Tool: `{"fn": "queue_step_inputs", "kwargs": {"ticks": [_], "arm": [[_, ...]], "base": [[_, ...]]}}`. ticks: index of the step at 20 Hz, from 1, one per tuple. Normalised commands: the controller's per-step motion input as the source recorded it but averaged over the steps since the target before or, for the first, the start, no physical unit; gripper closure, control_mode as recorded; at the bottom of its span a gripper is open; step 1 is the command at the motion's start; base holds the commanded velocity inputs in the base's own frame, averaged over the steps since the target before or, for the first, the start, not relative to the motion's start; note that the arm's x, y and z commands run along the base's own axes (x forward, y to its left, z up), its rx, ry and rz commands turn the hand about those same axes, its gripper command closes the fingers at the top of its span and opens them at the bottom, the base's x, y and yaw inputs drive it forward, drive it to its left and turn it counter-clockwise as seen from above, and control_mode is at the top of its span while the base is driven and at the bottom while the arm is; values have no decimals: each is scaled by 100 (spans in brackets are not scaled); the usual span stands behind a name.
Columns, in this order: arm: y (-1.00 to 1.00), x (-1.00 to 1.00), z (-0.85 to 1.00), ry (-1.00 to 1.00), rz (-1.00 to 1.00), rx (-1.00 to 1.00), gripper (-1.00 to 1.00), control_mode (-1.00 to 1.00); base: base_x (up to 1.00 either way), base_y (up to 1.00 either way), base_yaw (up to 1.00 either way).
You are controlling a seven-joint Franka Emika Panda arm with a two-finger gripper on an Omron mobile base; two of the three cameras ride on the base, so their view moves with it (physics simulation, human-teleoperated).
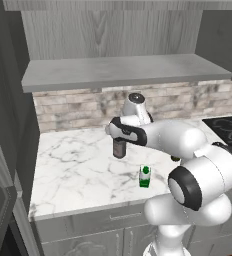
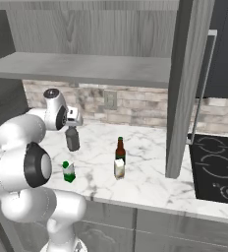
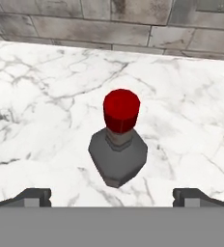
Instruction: Sort all alcoholic drinks to one cabinet, and non-alcoholic drinks to the other.
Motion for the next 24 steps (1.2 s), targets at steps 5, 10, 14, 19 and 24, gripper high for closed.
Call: {"fn": "queue_step_inputs", "kwargs": {"ticks": [5,10,14,19,24], "arm": [[0,11,-8,-3,-2,0,-100,-100],[0,12,-10,-2,-2,0,-100,-100],[1,11,-8,-3,-2,0,-100,-100],[1,10,-6,-2,-2,0,-100,-100],[1,12,-6,-1,-2,0,-100,-100]], "base": [[0,0,0],[0,0,0],[0,0,0],[0,0,0],[0,0,0]]}}
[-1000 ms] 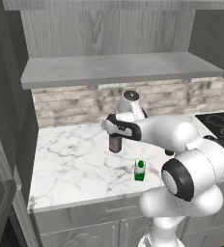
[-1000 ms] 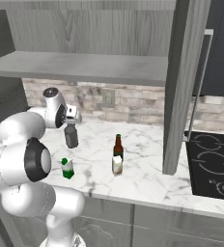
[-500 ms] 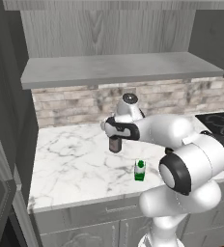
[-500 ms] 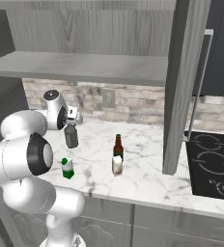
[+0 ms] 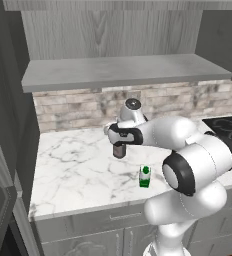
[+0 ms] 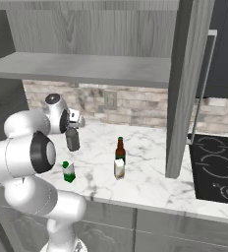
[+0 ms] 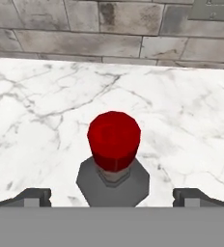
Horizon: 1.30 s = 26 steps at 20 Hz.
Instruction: Sort all alcoholic drinks to one cabinet, and non-alcoholic drinks to the other.
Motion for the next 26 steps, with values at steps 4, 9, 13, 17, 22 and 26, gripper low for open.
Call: {"fn": "queue_step_inputs", "kwargs": {"ticks": [4,9,13,17,22,26], "arm": [[0,12,-7,0,-2,0,-100,-100],[0,11,-5,0,-2,0,-100,-100],[2,12,-4,-1,-1,0,-100,-100],[6,14,-4,-2,0,0,-100,-100],[6,8,-10,-4,0,0,-100,-100],[2,1,-13,-8,0,0,-100,-100]], "base": [[0,0,0],[0,0,0],[0,0,0],[0,0,0],[0,0,0],[0,0,0]]}}
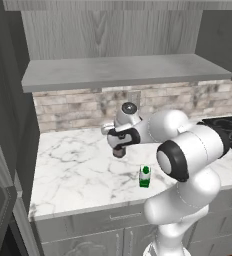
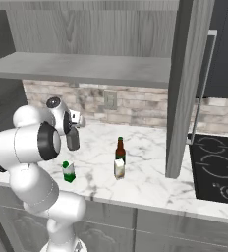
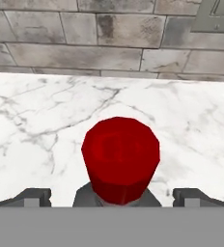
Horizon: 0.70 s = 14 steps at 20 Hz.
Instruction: Sort all alcoholic drinks to one cabinet, and non-alcoholic drinks to the other.
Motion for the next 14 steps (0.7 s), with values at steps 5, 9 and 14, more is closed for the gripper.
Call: {"fn": "queue_step_inputs", "kwargs": {"ticks": [5,9,14], "arm": [[1,0,-7,-10,0,0,-100,-100],[0,5,-3,-10,0,0,-100,-100],[0,5,-1,-6,0,0,-100,-100]], "base": [[0,0,0],[0,0,0],[0,0,0]]}}
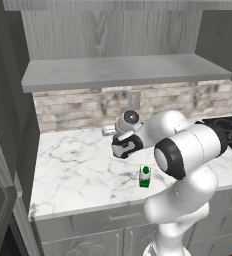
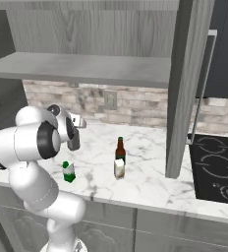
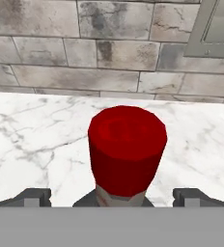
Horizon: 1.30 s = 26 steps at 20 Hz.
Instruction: Sort all alcoholic drinks to one cabinet, and non-alcoholic drinks to the other.
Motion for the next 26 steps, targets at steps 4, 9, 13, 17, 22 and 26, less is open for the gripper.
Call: {"fn": "queue_step_inputs", "kwargs": {"ticks": [4,9,13,17,22,26], "arm": [[2,5,0,0,-1,0,100,-100],[5,6,0,2,-2,0,100,-100],[0,4,0,5,-3,0,100,-100],[0,2,0,3,0,0,100,-100],[1,0,0,0,0,0,100,-100],[0,-2,18,-1,1,0,100,-100]], "base": [[0,0,0],[0,0,0],[0,0,0],[0,0,0],[0,0,0],[0,0,0]]}}
